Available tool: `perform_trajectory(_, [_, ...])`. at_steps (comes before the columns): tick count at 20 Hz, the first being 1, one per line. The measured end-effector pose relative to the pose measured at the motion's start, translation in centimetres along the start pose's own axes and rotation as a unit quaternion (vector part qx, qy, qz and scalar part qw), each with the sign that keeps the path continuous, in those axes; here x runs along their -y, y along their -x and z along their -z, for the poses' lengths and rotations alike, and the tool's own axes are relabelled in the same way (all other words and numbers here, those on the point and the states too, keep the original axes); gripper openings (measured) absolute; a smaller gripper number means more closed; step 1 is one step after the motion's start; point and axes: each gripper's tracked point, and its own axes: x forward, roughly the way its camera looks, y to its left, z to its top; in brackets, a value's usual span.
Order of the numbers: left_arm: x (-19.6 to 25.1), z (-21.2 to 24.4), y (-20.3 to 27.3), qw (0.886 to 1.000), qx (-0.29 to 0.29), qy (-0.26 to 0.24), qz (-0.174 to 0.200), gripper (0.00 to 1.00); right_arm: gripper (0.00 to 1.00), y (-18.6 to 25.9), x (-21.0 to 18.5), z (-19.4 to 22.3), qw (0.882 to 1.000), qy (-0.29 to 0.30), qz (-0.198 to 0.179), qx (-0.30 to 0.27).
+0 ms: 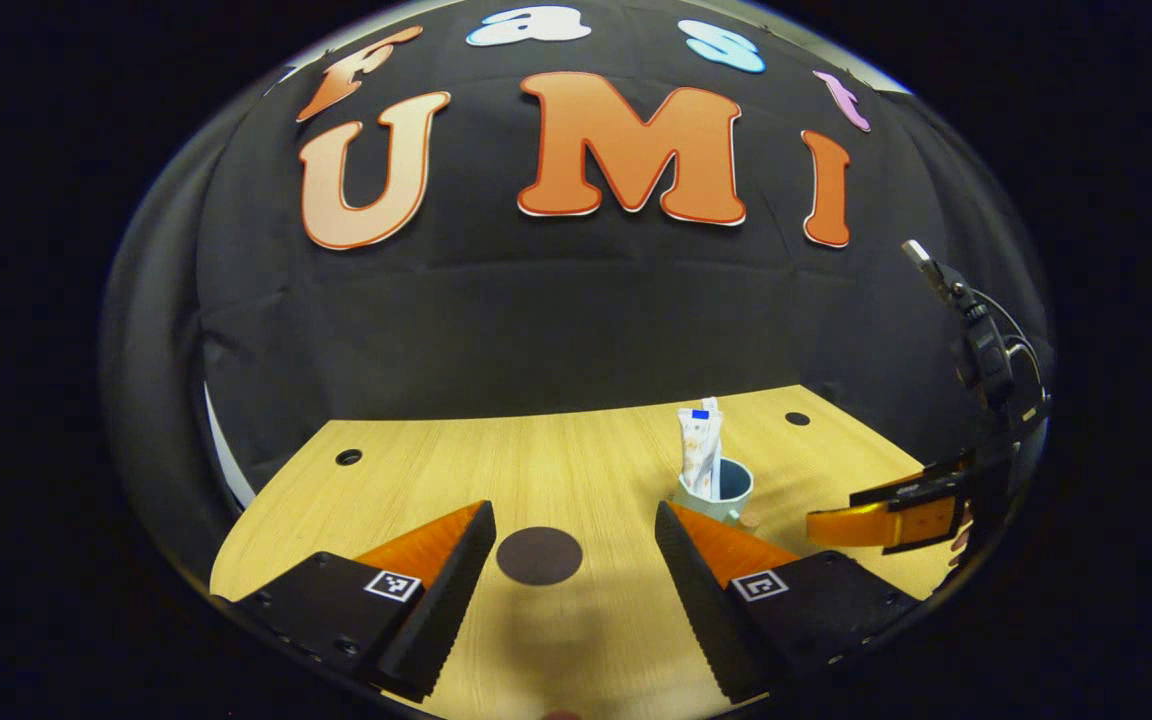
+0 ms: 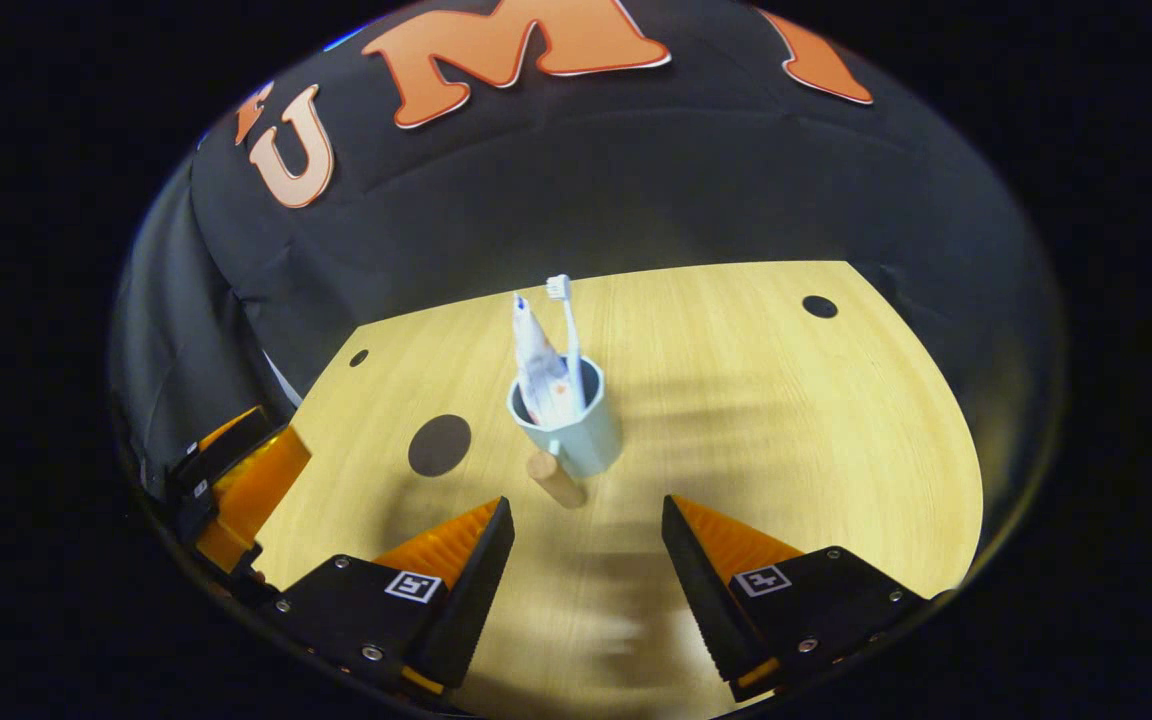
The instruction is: Put the toothbrush and toothpaste on the desktop into the cup, then pick up the cup and place it on the coaster on the desktop.
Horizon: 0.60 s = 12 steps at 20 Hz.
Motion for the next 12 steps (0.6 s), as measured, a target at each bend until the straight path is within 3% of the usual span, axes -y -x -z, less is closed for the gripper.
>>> perform_trajectory(6, [-5.0,5.0,3.3,0.995,-0.085,0.02,-0.042,0.97,0.89,-2.1,-1.6,-0.1,0.998,0.007,0.02,-0.058])
perform_trajectory(12, [-6.8,9.5,5.2,0.983,-0.173,0.036,-0.055,0.97,0.74,-4.3,-0.9,0.8,0.993,0.002,0.058,-0.103])
